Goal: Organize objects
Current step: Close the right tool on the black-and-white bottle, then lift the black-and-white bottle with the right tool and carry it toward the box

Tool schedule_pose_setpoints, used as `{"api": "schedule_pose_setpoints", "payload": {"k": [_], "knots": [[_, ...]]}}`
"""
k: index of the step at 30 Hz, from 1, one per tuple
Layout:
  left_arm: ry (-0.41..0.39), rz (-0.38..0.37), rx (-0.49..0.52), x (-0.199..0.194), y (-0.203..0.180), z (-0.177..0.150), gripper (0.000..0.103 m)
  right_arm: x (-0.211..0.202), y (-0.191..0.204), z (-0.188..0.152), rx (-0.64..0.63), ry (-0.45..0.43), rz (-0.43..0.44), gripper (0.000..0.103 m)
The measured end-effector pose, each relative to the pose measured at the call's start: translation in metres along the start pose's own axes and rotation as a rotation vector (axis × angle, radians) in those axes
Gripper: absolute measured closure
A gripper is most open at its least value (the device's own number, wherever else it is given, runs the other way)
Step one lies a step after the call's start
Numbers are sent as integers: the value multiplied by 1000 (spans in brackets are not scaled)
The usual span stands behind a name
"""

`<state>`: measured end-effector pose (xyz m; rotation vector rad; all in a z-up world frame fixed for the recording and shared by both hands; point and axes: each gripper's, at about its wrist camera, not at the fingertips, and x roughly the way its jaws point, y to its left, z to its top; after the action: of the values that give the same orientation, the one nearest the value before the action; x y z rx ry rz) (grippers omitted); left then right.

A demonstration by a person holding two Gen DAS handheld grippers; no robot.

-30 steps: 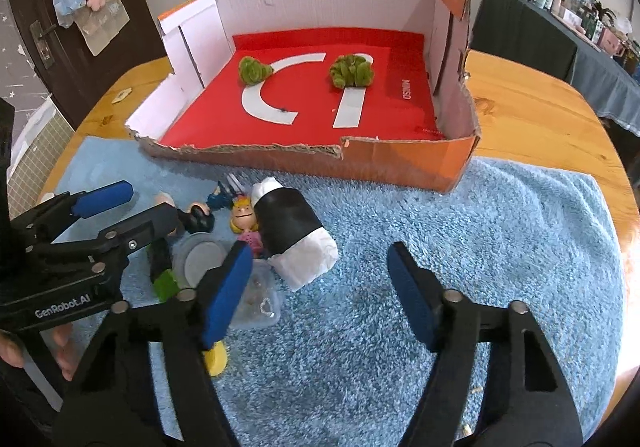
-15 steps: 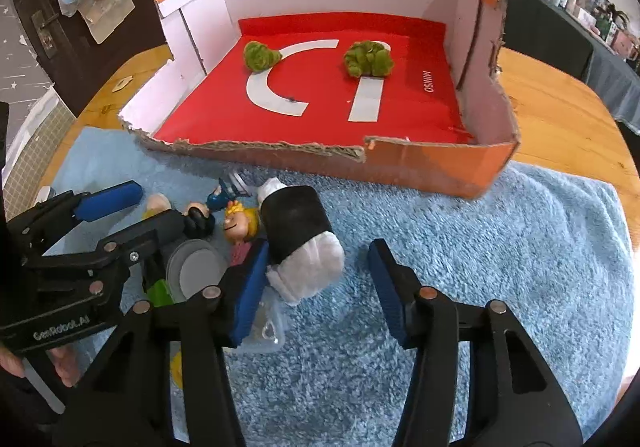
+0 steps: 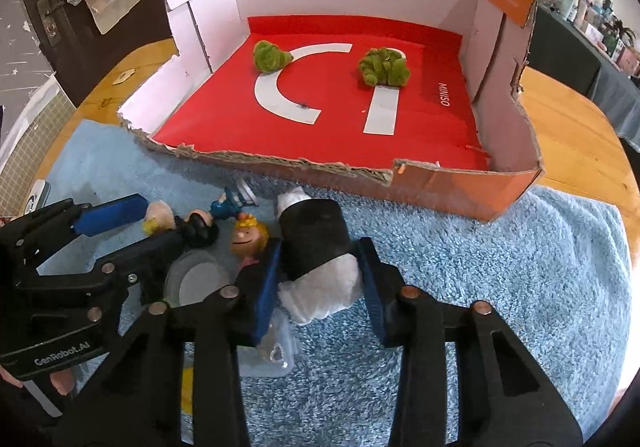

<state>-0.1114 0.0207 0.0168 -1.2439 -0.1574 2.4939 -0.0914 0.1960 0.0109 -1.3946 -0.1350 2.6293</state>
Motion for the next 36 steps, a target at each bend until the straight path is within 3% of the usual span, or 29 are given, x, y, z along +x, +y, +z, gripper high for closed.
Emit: {"api": "schedule_pose_setpoints", "payload": {"k": [3, 7, 36], "knots": [[-9, -14, -3, 0, -3, 0, 60, -1, 0, -1, 5, -3, 14, 68], [-22, -50, -3, 0, -7, -2, 77, -2, -1, -2, 17, -5, 32, 68], [-84, -44, -25, -26, -9, -2, 78, -45, 9, -16, 28, -70, 75, 69]]}}
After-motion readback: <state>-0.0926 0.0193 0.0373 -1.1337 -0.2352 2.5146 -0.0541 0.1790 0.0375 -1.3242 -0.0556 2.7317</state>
